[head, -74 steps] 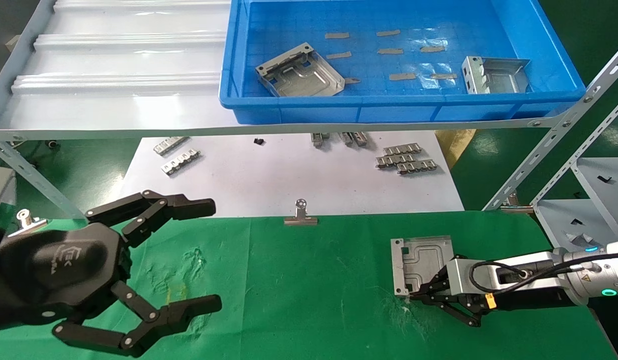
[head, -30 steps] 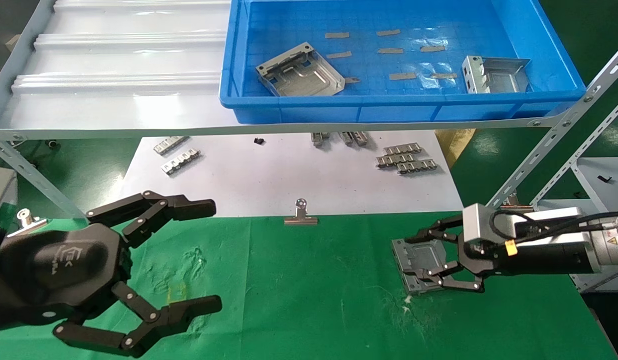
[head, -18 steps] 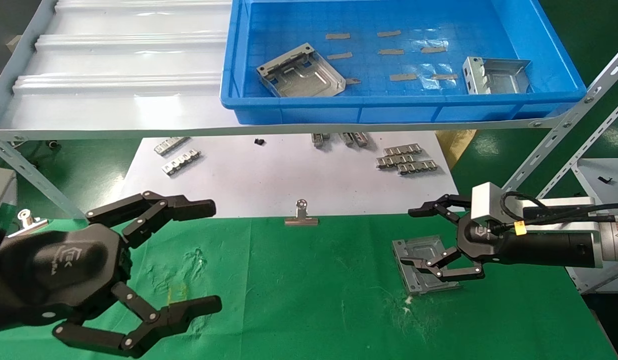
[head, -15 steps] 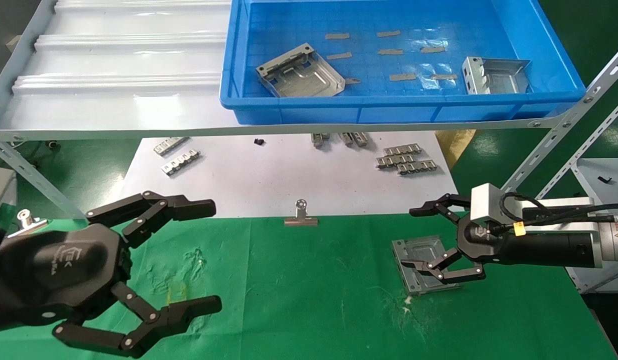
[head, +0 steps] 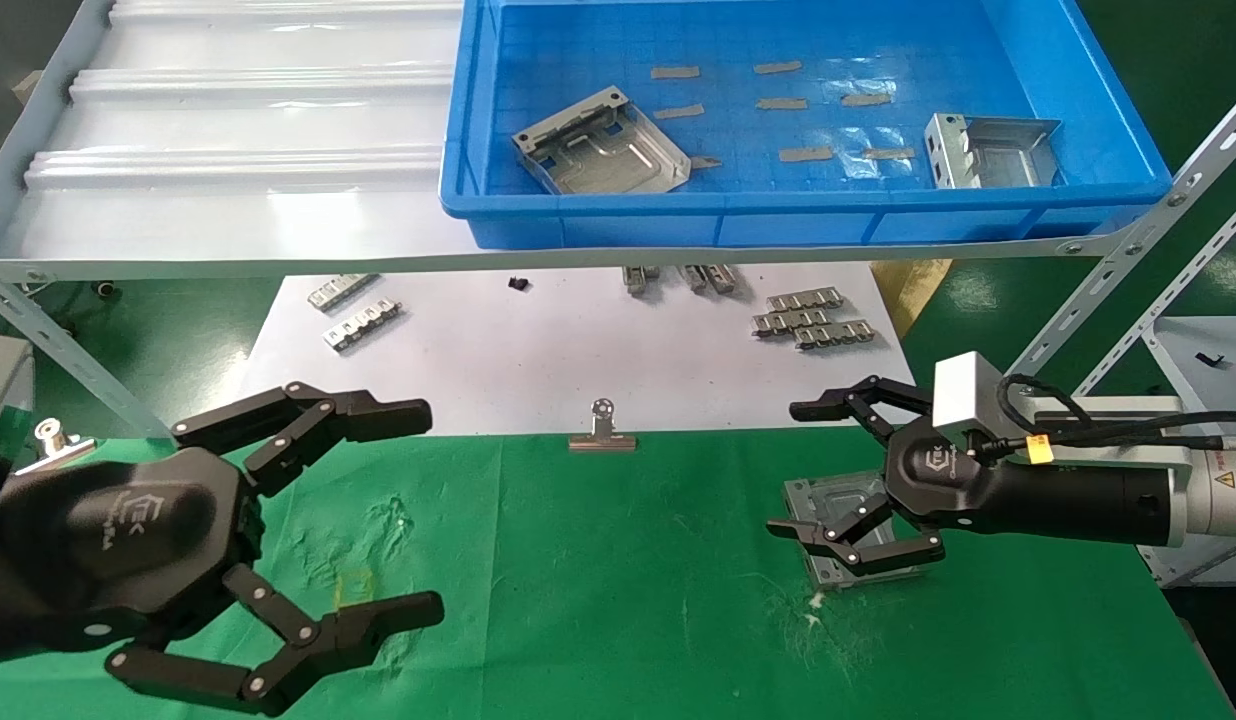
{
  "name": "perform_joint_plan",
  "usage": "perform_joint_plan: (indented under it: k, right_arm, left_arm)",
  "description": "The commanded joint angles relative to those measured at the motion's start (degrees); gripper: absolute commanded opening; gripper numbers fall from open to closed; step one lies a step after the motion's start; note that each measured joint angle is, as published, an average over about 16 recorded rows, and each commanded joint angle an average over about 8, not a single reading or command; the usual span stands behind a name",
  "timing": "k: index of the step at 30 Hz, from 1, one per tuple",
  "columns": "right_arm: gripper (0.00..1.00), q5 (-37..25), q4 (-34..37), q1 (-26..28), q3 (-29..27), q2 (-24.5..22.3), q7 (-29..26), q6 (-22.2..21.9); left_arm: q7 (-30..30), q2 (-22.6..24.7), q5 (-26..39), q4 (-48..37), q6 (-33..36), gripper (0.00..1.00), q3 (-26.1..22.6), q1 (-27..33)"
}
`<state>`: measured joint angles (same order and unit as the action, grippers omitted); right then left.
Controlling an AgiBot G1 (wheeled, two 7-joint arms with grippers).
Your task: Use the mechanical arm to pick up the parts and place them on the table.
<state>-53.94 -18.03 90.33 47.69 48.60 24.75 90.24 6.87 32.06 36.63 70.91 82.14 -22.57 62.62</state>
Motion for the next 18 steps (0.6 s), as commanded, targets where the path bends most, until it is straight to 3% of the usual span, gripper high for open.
perform_joint_plan:
  k: [1,18]
  right_arm:
    - [1.0,0.5,-2.3,-1.2,-1.3,-0.6,-1.5,-0.2]
    - [1.0,4.8,-22.1,-11.5,-12.6,-5.4,-14.1,-1.8]
  left_arm:
    - [0.0,0.0,0.0,0.0,0.0,1.0,0.0,0.0]
    - [0.0,0.0,0.0,0.0,0.0,1.0,0.0,0.0]
